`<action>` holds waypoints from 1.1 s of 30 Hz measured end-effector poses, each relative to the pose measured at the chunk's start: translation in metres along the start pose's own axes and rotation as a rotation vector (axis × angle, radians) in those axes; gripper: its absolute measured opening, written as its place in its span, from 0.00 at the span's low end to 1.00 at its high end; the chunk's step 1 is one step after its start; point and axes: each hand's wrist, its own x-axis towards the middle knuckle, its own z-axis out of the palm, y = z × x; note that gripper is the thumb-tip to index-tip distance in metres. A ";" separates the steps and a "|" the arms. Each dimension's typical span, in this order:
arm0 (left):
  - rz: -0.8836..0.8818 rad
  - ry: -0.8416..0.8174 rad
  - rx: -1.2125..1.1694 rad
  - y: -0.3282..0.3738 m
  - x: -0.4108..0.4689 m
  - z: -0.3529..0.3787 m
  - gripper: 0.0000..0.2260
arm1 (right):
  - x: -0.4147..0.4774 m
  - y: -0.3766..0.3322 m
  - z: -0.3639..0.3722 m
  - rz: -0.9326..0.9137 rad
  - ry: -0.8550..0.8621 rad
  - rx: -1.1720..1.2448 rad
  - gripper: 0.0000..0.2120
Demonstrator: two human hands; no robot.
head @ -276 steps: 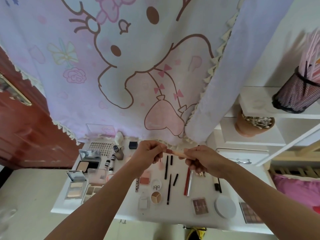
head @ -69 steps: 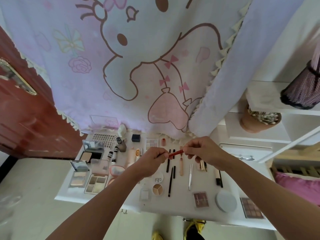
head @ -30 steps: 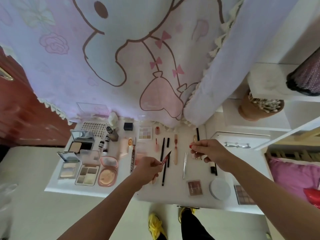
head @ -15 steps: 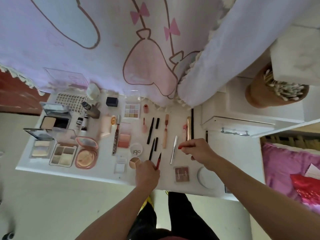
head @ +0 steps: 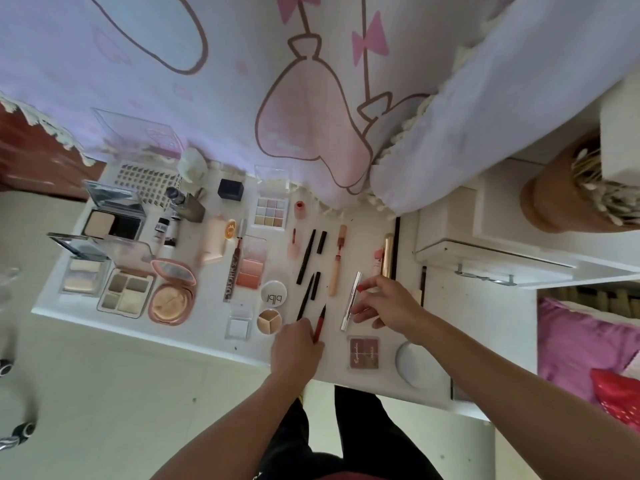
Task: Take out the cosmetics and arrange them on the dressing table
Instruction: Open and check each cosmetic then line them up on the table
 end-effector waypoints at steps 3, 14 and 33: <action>0.010 -0.003 0.017 -0.001 -0.004 -0.002 0.07 | 0.003 0.000 0.005 -0.026 -0.004 -0.039 0.10; 0.058 -0.021 0.057 -0.019 -0.017 -0.002 0.08 | 0.017 0.006 0.038 -0.265 0.276 -0.630 0.07; 0.040 -0.054 0.016 -0.032 -0.022 0.003 0.08 | 0.041 0.019 0.071 -0.059 0.222 -0.707 0.04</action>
